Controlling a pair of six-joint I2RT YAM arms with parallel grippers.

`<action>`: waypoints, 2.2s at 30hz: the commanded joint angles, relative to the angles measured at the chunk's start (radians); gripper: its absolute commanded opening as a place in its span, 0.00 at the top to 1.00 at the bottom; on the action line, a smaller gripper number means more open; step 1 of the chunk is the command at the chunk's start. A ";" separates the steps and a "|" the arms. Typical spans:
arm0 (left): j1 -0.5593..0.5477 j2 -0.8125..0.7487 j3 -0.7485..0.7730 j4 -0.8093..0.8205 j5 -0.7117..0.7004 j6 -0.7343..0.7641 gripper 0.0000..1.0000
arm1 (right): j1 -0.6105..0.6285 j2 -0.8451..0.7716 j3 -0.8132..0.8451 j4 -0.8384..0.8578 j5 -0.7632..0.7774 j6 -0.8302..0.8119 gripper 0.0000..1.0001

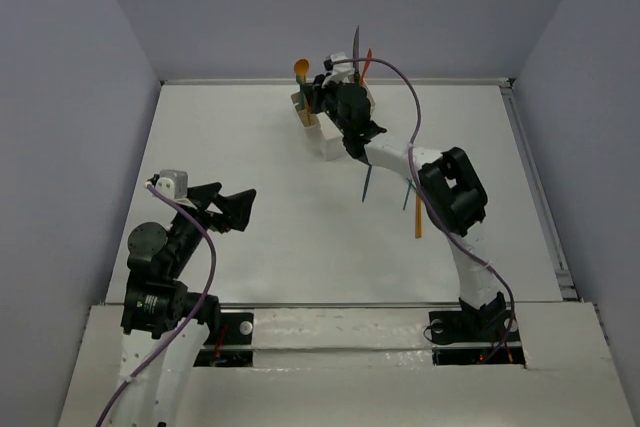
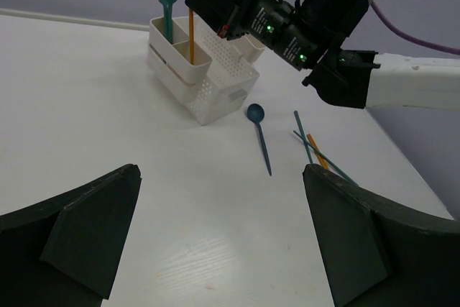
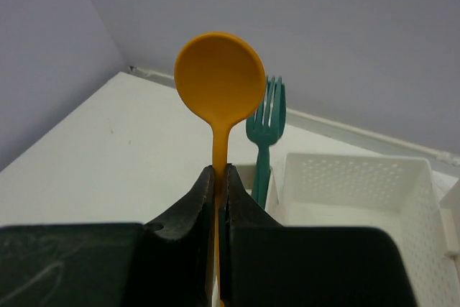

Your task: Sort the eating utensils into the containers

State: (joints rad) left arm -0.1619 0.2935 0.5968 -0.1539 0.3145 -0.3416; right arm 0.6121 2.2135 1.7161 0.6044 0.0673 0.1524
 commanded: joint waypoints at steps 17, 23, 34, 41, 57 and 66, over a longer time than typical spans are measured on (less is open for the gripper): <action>0.030 0.018 -0.012 0.062 0.031 0.010 0.01 | 0.012 -0.285 -0.226 -0.024 -0.023 0.044 0.32; 0.059 0.013 -0.014 0.066 0.040 0.010 0.01 | 0.012 -0.500 -0.503 -0.159 0.075 0.127 0.32; 0.068 0.053 -0.022 0.085 0.078 0.007 0.01 | 0.012 -0.632 -0.629 -0.656 0.278 0.237 0.32; 0.068 0.044 -0.025 0.090 0.083 0.004 0.01 | -0.020 -0.491 -0.527 -0.827 0.306 0.246 0.38; 0.068 0.035 -0.029 0.105 0.120 0.007 0.01 | -0.117 -0.245 -0.397 -0.793 0.184 0.217 0.49; 0.068 0.032 -0.031 0.106 0.124 0.007 0.01 | -0.117 -0.252 -0.368 -0.792 0.192 0.220 0.48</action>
State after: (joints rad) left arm -0.0978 0.3244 0.5751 -0.1013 0.4175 -0.3416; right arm 0.4919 1.9728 1.3037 -0.2073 0.2600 0.3843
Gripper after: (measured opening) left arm 0.988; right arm 0.489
